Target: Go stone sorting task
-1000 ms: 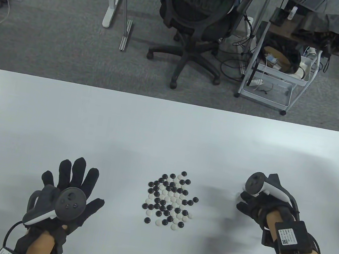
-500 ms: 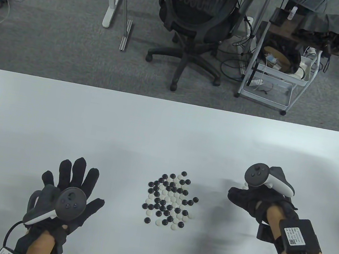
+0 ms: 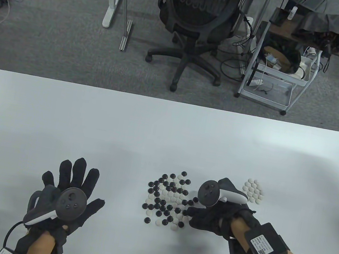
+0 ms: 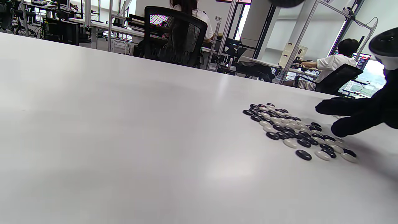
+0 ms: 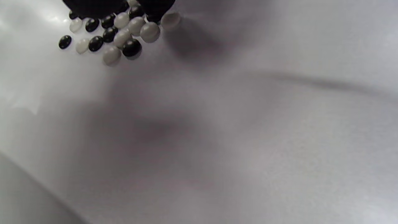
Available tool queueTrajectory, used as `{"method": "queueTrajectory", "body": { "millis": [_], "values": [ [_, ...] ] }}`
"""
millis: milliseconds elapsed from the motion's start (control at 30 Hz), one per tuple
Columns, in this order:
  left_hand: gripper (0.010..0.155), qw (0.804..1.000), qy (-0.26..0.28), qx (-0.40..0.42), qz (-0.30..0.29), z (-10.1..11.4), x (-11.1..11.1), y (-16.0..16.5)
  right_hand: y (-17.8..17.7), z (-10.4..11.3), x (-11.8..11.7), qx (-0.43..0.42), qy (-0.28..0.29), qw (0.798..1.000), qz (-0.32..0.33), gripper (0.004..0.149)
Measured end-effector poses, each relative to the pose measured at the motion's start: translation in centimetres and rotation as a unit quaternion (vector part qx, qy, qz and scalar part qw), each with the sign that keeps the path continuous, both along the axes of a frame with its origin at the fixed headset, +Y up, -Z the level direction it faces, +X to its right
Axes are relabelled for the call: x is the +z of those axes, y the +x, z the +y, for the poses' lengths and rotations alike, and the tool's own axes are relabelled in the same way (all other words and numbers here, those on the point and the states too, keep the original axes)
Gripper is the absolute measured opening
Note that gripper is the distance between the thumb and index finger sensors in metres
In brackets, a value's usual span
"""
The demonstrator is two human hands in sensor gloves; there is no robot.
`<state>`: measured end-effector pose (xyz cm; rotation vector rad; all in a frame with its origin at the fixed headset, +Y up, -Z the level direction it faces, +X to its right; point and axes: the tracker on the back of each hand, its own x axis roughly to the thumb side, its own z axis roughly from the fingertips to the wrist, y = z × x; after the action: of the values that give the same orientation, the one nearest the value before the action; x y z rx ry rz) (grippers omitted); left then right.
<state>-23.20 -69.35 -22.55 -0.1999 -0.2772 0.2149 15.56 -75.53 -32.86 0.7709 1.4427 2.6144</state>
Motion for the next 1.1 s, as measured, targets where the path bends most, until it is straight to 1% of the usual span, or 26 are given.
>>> {"method": "queueTrajectory", "body": {
  "millis": [100, 233, 300, 333, 433, 567, 733, 933, 1100],
  "values": [
    [0.077, 1.000, 0.000, 0.002, 0.001, 0.0, 0.0, 0.0, 0.9, -0.3, 0.3, 0.013, -0.002, 1.000, -0.004, 0.064],
    [0.077, 1.000, 0.000, 0.001, -0.002, 0.0, 0.0, 0.0, 4.2, 0.1, 0.3, 0.037, 0.011, 0.999, -0.034, 0.063],
    [0.077, 1.000, -0.004, 0.000, -0.003, -0.1, -0.1, 0.0, 6.1, 0.2, 0.0, 0.046, 0.012, 0.997, -0.060, 0.062],
    [0.077, 1.000, -0.006, -0.002, -0.003, -0.2, -0.2, 0.0, 7.8, 0.3, -0.3, 0.053, 0.012, 0.995, -0.086, 0.062],
    [0.077, 1.000, -0.005, -0.003, -0.005, -0.2, -0.2, 0.1, 10.9, 0.3, -1.1, 0.064, 0.020, 0.988, -0.138, 0.061],
    [0.077, 1.000, -0.002, -0.003, -0.006, -0.2, -0.2, 0.1, 13.4, 0.1, -1.9, 0.073, 0.030, 0.981, -0.180, 0.062],
    [0.077, 1.000, -0.007, -0.005, -0.005, -0.3, -0.3, 0.1, 14.4, -0.2, -2.9, 0.076, 0.044, 0.975, -0.204, 0.063],
    [0.077, 1.000, -0.006, -0.005, -0.006, -0.3, -0.3, 0.2, 14.8, -0.5, -3.9, 0.077, 0.057, 0.969, -0.230, 0.065],
    [0.077, 1.000, -0.006, -0.001, -0.002, -0.2, -0.3, 0.0, 14.8, -0.3, -4.4, 0.059, 0.054, 0.967, -0.241, 0.067]
  ]
}}
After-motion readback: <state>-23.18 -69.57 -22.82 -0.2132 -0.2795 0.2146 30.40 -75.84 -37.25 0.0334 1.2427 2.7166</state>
